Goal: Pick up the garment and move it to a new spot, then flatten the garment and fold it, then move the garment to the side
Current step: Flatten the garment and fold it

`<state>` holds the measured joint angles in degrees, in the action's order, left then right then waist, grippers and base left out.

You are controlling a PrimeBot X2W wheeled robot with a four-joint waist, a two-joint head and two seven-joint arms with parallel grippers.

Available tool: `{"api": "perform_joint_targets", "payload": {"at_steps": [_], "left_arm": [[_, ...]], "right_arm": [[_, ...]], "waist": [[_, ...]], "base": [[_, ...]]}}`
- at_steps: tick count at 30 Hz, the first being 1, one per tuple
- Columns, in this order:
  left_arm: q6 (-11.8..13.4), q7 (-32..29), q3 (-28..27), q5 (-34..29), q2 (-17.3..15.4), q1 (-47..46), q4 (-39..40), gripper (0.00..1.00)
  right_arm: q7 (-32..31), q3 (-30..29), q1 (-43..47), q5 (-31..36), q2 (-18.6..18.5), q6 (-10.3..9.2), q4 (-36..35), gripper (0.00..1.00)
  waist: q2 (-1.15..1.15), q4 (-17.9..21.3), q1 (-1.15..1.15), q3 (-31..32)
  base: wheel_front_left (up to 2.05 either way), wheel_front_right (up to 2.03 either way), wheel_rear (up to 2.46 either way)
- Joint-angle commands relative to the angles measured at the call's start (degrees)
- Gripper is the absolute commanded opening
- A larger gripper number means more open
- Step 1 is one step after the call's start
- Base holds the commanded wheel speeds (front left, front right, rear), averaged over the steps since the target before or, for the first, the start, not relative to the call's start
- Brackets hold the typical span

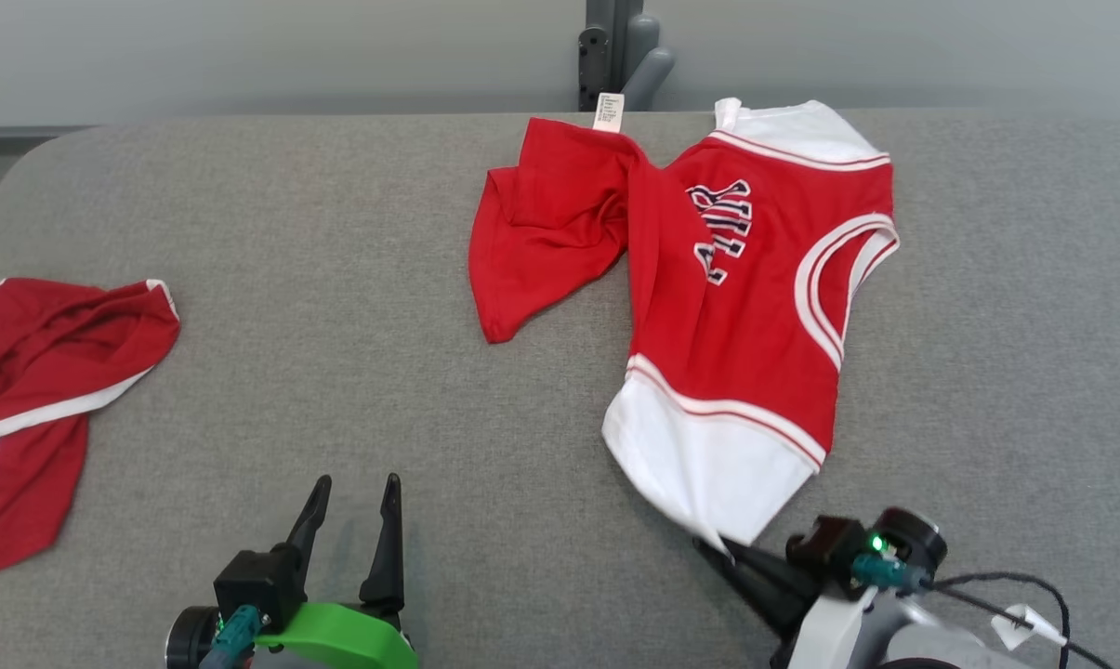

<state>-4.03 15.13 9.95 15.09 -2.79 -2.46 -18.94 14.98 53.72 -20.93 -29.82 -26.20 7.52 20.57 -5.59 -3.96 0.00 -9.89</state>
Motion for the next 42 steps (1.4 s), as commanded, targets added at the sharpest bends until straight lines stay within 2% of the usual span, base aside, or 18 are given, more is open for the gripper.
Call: {"api": "perform_joint_targets", "payload": {"at_steps": [1,5,7,9,11,13,16,17,22,25,30,42], "left_arm": [[0.06,0.04,0.19,0.44,-0.22,1.24,-0.01,1.0],[0.01,0.04,0.48,0.28,-0.2,1.11,-0.06,1.0],[0.15,0.04,0.41,0.17,-0.21,0.83,0.03,1.0],[0.21,0.04,0.18,0.02,-0.2,0.5,0.16,1.0],[0.27,0.04,0.09,-0.13,-0.2,0.25,0.31,1.0],[0.28,0.04,-0.12,-0.37,-0.2,-0.34,0.39,1.0],[0.33,0.04,-0.39,-0.61,-0.2,-1.1,0.76,1.0],[0.33,0.04,-0.39,-0.61,-0.2,-1.1,0.76,1.0],[-0.17,0.04,-0.71,-1.11,-0.21,-3.77,0.89,1.0],[-0.6,0.04,-0.28,-1.91,-0.2,-6.87,0.38,1.0],[-1.45,0.04,-0.32,-2.91,-0.2,-15.77,-2.52,1.0],[-3.39,0.04,0.56,-4.16,-1.68,-39.62,-19.78,1.0]], "right_arm": [[-0.47,4.08,0.37,-2.71,-1.11,-0.04,0.73,0.0],[-2.26,12.92,-1.4,-9.97,-3.67,-0.04,2.38,0.0],[-2.02,13.53,-2.76,-12.61,-4.75,-0.05,3.89,0.0],[-0.86,11.73,-3.45,-14.98,-4.52,-0.05,4.85,1.0],[-0.15,9.61,-3.71,-16.36,-4.15,-0.04,4.88,1.0],[0.16,5.05,-4.17,-17.33,-3.77,-0.04,3.54,1.0],[0.18,-5.15,-2.45,-14.17,-2.72,-0.06,0.7,1.0],[0.18,-5.15,-2.45,-14.17,-2.72,-0.06,0.7,1.0],[0.09,-22.91,2.65,-2.54,2.53,-0.04,-2.43,1.0],[0.09,-28.77,5.41,3.31,6.04,-0.04,-3.86,1.0],[0.1,-31.78,5.73,7.69,9.45,-0.04,-5.65,1.0],[0.11,-32.83,0.47,10.18,12.43,-0.04,-8.5,1.0]], "waist": [[0.0,2.4,0.0,1.8],[0.0,3.43,0.0,1.34],[0.0,3.91,0.0,0.97],[0.0,4.37,0.0,0.62],[0.0,4.78,0.0,0.33],[0.0,5.15,0.0,-0.02],[0.0,5.58,0.0,-0.54],[0.0,5.58,0.0,-0.54],[0.0,5.95,0.0,-2.15],[0.0,6.13,0.0,-3.93],[0.0,7.36,0.0,-8.55],[0.0,12.77,0.0,-18.75]], "base": [[0.0,0.0,0.0],[0.0,0.0,0.0],[0.0,0.0,0.0],[0.0,0.0,0.0],[0.0,0.0,0.0],[0.0,0.0,0.0],[0.0,0.0,0.0],[0.0,0.0,0.0],[0.0,0.0,0.0],[0.0,0.0,0.0],[0.0,0.0,0.0],[0.0,0.0,0.0]]}}
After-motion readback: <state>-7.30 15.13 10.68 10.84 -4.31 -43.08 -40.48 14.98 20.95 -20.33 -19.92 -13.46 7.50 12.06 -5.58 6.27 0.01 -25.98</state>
